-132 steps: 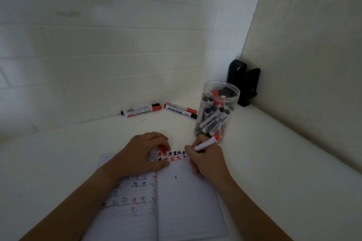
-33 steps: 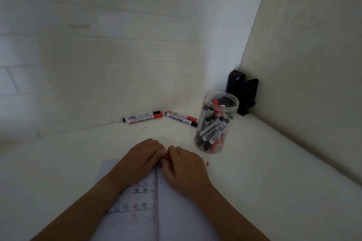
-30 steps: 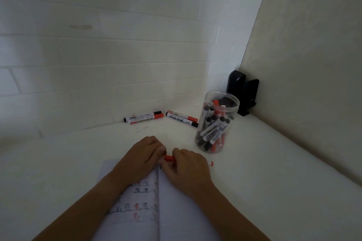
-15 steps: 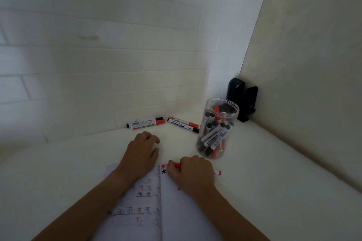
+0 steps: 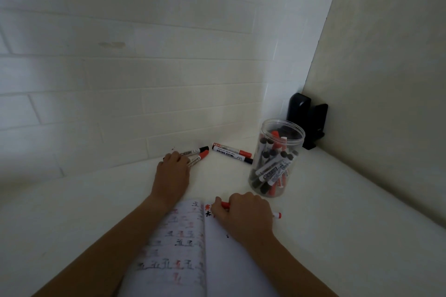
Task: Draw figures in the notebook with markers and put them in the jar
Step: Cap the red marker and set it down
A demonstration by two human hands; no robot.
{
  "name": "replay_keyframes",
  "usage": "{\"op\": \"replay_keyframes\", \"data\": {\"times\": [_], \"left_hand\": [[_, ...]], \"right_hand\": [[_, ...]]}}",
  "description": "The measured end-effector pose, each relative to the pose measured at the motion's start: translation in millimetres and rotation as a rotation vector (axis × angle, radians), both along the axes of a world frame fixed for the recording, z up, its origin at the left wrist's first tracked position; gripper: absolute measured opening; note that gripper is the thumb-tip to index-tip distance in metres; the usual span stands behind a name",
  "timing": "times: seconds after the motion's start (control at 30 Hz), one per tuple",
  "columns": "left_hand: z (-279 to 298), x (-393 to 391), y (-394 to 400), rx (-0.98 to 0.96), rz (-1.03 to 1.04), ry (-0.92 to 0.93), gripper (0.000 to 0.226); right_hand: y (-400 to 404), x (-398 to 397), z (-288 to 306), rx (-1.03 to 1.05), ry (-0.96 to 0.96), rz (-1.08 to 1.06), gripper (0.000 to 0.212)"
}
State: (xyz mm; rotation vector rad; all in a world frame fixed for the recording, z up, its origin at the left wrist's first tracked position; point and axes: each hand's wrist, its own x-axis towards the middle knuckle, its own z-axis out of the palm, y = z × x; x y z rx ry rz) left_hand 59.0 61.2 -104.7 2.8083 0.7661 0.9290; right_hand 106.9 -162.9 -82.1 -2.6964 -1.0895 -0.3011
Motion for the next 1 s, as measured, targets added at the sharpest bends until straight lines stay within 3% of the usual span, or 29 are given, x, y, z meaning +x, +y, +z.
{"op": "replay_keyframes", "data": {"times": [0.3,0.43,0.57,0.63,0.87,1.0], "left_hand": [[26.1,-23.8,-51.5,-0.142,-0.127,-0.173,0.013],[-4.2,-39.0,-65.8,-0.208,-0.216,-0.159,0.011],[-12.0,-38.6,-61.6,-0.204,-0.245,-0.193,0.012],[-9.6,-39.7,-64.5,-0.191,-0.267,-0.197,0.013],[-1.0,-47.7,-73.1,-0.192,-0.326,-0.250,0.018],[6.4,-50.8,-81.0,-0.196,-0.373,-0.276,0.023]], "right_hand": [[-3.0,0.8,5.0,0.053,0.023,0.001,0.056],[-8.6,0.3,44.2,0.414,0.024,0.087,0.055],[-14.6,5.8,118.4,0.859,0.219,0.260,0.028],[-17.8,19.0,147.4,0.996,0.257,0.248,0.022],[-34.1,76.9,185.9,0.999,-0.012,0.110,0.021],[-43.1,97.2,174.5,0.935,-0.008,0.070,0.018]]}}
